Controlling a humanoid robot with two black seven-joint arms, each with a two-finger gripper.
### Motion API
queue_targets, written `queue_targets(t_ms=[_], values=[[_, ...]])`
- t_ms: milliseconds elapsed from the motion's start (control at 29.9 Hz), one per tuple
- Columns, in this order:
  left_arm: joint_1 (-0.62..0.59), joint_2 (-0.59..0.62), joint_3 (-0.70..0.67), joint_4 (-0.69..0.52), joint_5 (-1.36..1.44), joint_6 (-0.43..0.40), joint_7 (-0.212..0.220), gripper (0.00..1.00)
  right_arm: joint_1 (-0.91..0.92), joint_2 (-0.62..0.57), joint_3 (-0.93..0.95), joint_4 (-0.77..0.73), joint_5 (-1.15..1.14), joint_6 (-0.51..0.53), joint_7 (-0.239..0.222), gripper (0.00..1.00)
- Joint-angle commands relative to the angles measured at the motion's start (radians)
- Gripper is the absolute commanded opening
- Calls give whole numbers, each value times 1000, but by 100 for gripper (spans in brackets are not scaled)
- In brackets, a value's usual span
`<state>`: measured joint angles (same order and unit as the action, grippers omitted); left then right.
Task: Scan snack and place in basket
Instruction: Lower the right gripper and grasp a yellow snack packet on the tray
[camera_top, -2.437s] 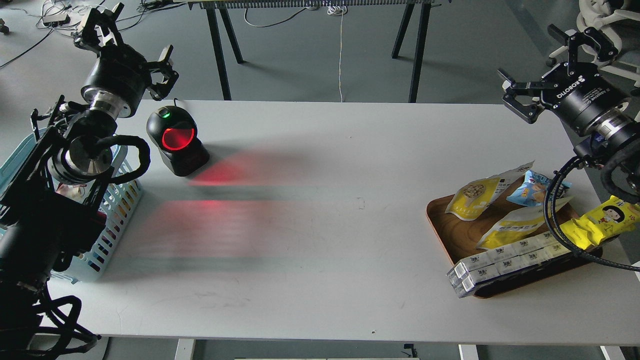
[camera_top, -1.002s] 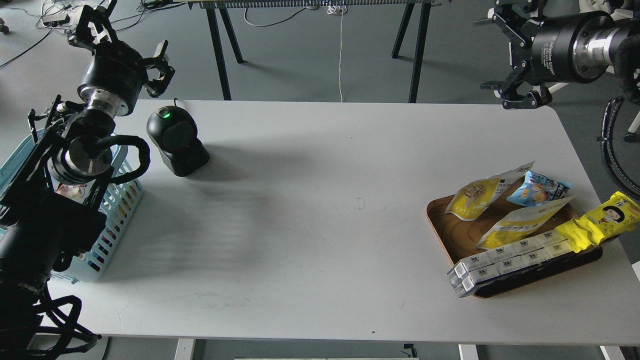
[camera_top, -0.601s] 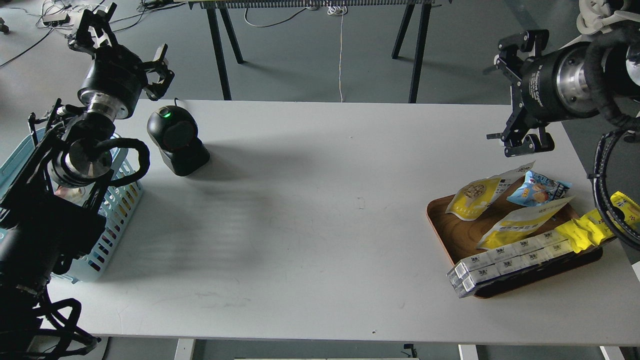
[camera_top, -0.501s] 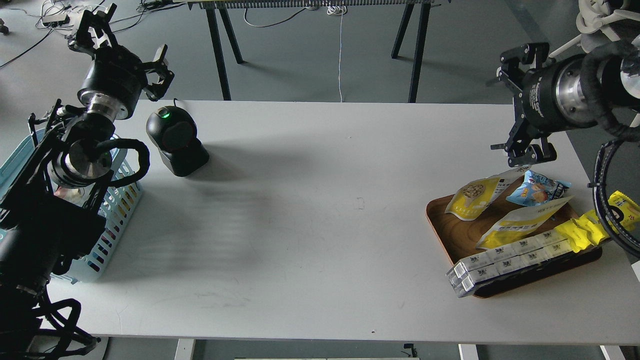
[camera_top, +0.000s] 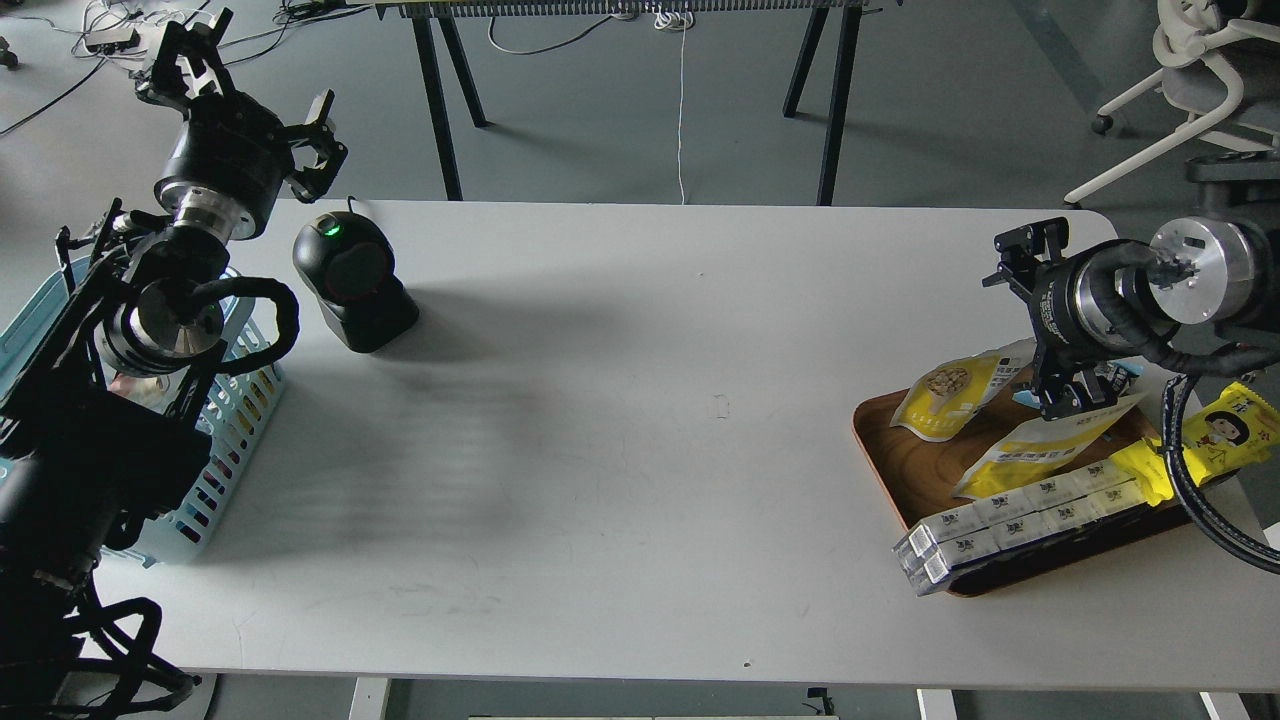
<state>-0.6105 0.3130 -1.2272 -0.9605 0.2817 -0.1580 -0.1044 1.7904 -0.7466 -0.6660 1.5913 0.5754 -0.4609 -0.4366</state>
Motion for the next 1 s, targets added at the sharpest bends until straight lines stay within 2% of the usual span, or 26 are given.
queue_targets(t_ms=[0, 67, 100, 134, 301, 334, 367, 968], values=[[0, 1, 0, 0, 1, 0, 0, 100, -25, 13, 5, -24, -17, 4, -10, 93], [2, 1, 0, 0, 1, 0, 0, 100, -36, 21, 8, -24, -20, 4, -10, 76], [5, 1, -2, 0, 1, 0, 0, 100, -42, 26, 8, -24, -28, 4, -8, 59], [8, 1, 0, 0, 1, 0, 0, 100, -46, 32, 8, -25, -38, 4, -7, 46], [9, 0, 0, 0, 1, 0, -8, 100, -51, 41, 8, -24, -51, 8, -7, 24], [9, 0, 0, 0, 1, 0, -11, 100, -48, 41, 8, -24, -54, 8, -7, 9], [9, 0, 0, 0, 1, 0, -12, 100, -51, 41, 8, -24, -52, 7, -7, 0], [9, 0, 5, 2, 1, 2, -17, 100, -42, 16, 55, -14, -55, 8, -8, 0]])
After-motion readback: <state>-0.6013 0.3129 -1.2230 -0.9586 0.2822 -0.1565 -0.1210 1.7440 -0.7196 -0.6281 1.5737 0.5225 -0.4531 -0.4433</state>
